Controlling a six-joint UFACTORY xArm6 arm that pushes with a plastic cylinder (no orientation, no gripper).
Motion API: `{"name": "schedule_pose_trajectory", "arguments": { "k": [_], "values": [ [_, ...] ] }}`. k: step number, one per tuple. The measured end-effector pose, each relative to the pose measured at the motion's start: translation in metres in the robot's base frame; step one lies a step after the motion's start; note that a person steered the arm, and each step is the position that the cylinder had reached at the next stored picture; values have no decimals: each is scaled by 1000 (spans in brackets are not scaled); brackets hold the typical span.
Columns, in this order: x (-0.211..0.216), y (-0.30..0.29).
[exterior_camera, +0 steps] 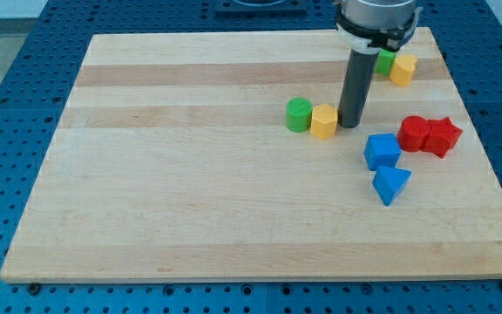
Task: Push the blue triangle into the red circle
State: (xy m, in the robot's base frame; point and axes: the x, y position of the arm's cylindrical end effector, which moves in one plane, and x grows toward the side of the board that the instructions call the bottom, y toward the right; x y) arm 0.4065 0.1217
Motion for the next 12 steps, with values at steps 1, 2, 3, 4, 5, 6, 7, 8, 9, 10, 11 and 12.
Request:
{"name": "schedule_pose_trajectory", "arguments": {
  "k": [1,2,3,4,5,6,7,8,9,10,11,12],
  "values": [
    [34,-1],
    [92,-1],
    [119,-1],
    [113,2],
    [97,14],
    [91,20],
    [87,25],
    [87,26],
    [84,38],
    [84,48],
    [85,24],
    [93,-10]
  ]
}}
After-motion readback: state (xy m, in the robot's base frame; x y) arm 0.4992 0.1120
